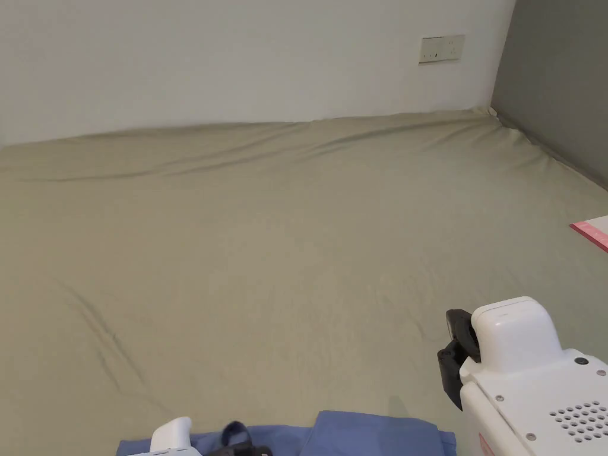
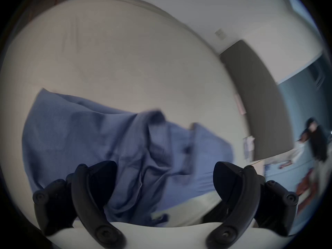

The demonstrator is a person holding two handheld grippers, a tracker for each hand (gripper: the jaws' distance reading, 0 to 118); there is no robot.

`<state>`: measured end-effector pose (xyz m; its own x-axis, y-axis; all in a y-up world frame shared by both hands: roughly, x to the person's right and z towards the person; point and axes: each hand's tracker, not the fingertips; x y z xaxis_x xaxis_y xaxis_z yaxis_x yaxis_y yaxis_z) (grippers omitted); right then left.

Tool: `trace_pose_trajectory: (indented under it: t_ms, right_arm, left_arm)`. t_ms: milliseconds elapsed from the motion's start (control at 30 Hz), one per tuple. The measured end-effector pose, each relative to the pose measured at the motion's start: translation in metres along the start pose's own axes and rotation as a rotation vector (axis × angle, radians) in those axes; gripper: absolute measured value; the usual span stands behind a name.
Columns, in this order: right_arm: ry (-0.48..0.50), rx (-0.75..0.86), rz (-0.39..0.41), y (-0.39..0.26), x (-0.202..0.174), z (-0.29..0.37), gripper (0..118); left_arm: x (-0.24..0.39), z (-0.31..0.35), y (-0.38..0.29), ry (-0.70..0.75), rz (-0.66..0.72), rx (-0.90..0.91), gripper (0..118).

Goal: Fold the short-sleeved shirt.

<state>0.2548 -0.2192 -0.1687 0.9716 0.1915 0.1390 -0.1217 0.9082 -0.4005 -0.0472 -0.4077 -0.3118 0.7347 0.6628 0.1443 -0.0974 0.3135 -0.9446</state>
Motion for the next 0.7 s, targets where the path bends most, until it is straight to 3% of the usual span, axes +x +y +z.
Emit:
trace_pose_trajectory:
  t_ms: [100,167,267,300,467,700]
  right_arm:
    - [-0.003,0.0,0.0,0.001,0.001,0.0,0]
    - [-0.002,0.005,-0.004,0.002,0.0,0.001,0]
    - [0.004,0.009,-0.001,0.003,-0.003,0.002,0]
    - [0.007,0.009,0.002,0.003,-0.005,0.002,0]
    - [0.022,0.005,0.012,0.002,-0.016,0.005,0]
    - [0.027,-0.004,0.019,-0.001,-0.018,0.008,0]
  left_arm:
    - [0.003,0.029,0.003,-0.062,0.002,0.107,106]
    - [-0.002,0.049,0.003,-0.019,-0.021,0.176,93]
    - [-0.008,0.072,0.003,0.159,-0.115,0.286,10]
    - [-0.011,0.076,0.001,0.221,-0.148,0.318,1]
    - [-0.017,0.06,-0.016,0.406,-0.33,0.347,1]
    - [0.005,-0.024,-0.054,0.464,-0.558,0.197,1]
